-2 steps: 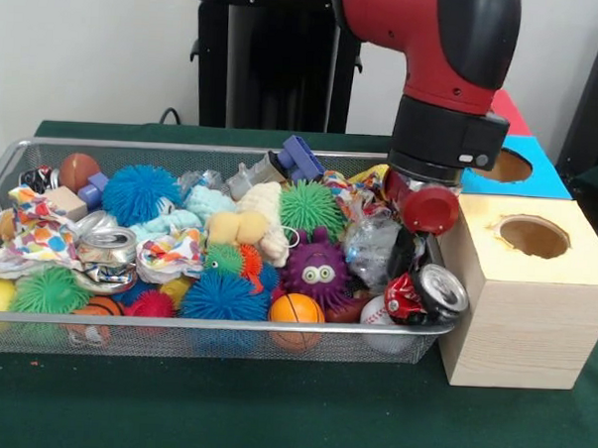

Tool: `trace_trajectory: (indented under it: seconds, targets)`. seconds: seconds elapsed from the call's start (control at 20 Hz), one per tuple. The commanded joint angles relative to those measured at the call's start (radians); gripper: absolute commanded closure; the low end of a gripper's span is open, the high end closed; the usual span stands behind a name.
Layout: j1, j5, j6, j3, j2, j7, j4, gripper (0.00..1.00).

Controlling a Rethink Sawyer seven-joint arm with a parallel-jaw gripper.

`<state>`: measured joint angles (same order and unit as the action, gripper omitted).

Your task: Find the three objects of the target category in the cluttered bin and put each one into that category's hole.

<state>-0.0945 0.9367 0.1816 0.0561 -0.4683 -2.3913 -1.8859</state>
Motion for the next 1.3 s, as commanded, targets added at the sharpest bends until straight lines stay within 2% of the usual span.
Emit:
trace_trajectory:
  seconds: [0.05,0.4,0.65,0.8,0.9,1.1,1.3]
  targets:
    - [-0.002,0.046,-0.115,0.004,0.013,-0.155,0.009,0.00]
    - [-0.074,0.096,-0.164,0.086,0.041,-0.153,0.045,0.00]
    - [-0.259,0.220,-0.267,0.307,0.126,-0.183,0.104,0.00]
    - [-0.351,0.174,-0.418,0.471,0.197,-0.259,0.168,0.00]
    - [-0.189,0.103,-0.201,0.277,0.120,-0.144,0.035,0.00]
    - [-0.228,0.122,-0.268,0.317,0.161,-0.181,0.064,0.00]
    - [-0.274,0.141,-0.356,0.358,0.176,-0.258,0.073,0.00]
